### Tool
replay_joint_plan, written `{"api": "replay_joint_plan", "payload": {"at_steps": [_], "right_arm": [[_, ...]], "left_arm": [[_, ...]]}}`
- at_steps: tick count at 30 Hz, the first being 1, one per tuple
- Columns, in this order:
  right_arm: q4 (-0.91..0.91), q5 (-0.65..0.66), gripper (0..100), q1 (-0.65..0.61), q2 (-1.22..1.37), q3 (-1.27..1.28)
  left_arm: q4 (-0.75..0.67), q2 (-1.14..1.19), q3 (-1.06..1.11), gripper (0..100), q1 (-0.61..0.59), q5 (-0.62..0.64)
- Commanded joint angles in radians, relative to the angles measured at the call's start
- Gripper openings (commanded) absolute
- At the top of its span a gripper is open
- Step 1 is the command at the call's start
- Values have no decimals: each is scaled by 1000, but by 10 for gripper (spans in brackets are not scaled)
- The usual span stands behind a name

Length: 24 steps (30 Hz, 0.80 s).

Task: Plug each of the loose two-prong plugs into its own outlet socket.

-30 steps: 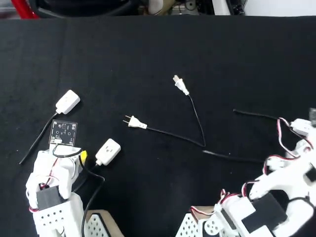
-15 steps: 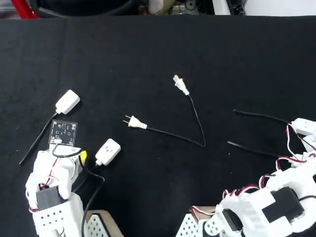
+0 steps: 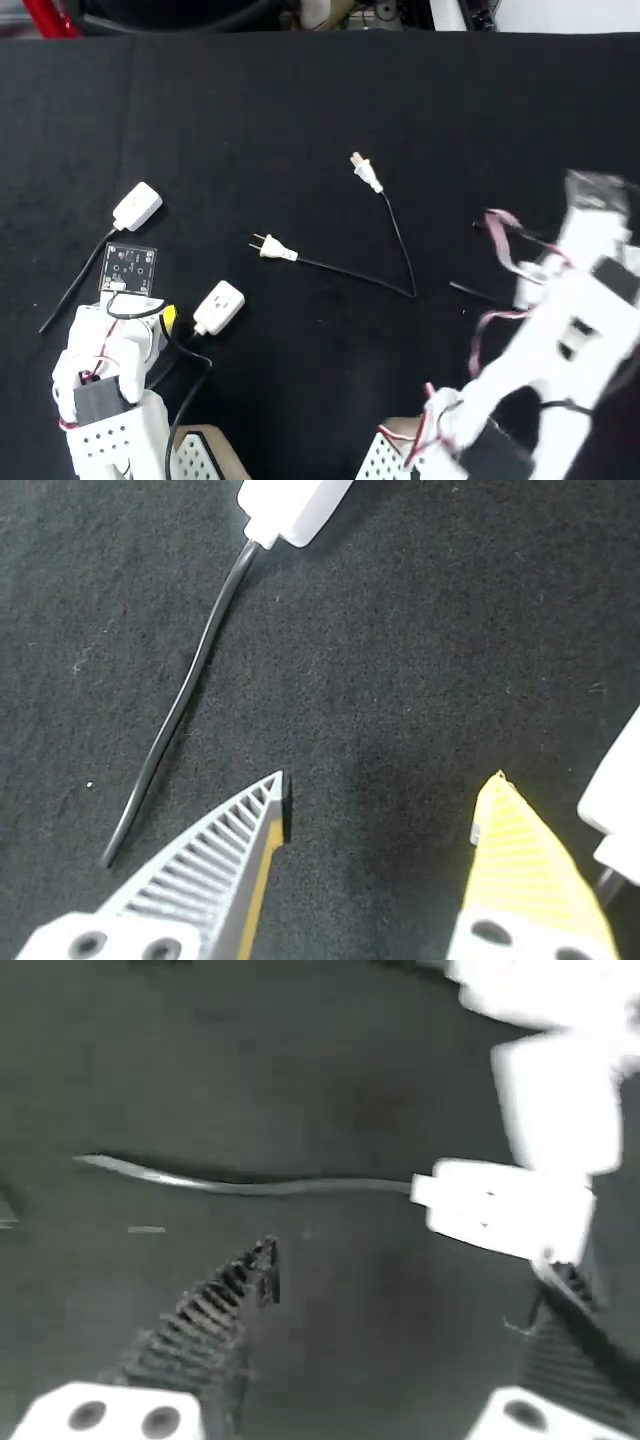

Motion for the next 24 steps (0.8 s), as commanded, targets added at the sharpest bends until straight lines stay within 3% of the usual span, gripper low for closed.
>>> {"api": "replay_joint_plan", "payload": {"at_steps": [1,5,10,13,18,24], "right_arm": [[95,-201,378,-339,-76,-48],[117,-445,377,-663,-25,-102],[89,-609,377,-870,196,-240],[89,-588,377,-930,381,-329],[46,-359,377,-1016,674,-481],[-3,-249,357,-1051,912,-561]], "left_arm": [[8,-9,8,296,-2,-11],[8,-9,8,296,-2,-11],[8,-9,8,296,-2,-11],[8,-9,8,296,-2,-11],[6,-9,8,296,-2,-11],[5,-9,8,296,-2,-11]]}}
